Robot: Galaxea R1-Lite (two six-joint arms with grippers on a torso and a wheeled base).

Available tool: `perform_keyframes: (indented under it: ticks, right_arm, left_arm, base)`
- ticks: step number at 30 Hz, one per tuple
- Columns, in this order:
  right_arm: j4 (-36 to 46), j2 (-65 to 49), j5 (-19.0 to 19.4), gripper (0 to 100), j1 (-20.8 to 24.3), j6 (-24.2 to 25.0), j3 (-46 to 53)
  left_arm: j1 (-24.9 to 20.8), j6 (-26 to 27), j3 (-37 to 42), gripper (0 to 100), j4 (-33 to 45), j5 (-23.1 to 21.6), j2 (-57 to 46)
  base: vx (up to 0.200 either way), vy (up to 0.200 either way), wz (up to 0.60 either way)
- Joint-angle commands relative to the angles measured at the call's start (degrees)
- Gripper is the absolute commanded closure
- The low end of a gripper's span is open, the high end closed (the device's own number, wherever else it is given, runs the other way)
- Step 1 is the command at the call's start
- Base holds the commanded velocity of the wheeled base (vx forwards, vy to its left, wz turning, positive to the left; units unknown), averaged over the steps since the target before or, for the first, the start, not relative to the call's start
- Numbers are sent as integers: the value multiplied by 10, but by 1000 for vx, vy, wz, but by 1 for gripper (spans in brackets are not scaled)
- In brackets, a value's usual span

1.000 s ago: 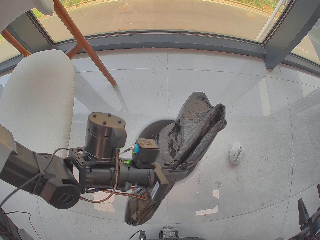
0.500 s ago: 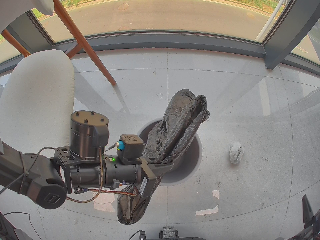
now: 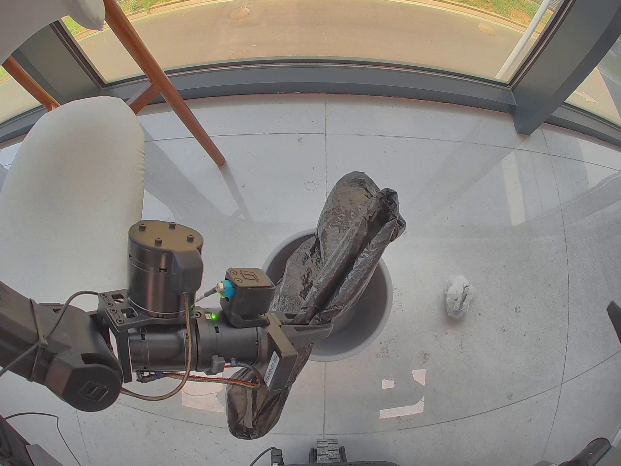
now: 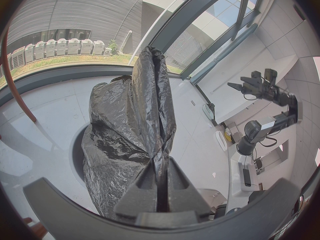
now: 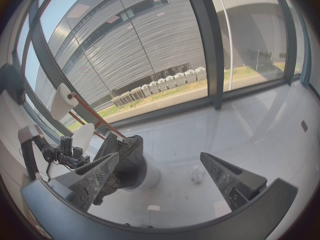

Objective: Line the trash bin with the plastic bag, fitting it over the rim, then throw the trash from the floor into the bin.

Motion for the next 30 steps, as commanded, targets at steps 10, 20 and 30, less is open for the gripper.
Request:
perform_keyframes:
  ticks: [10,20,30]
  right_arm:
    - [-310,541,91,0,89,96,-130]
    - [-426,747,84,100,116,105,-250]
    - [-431,816,82,100,204,172,-347]
  left_arm:
    - [-4,3,26,100,-1,-16,-25]
    - [-6,3,27,100,0,-18,-25]
    - [-13,2,42,100,-1,-17,-25]
  base:
    - [0,0,0]
    - [0,0,0]
    - [0,0,0]
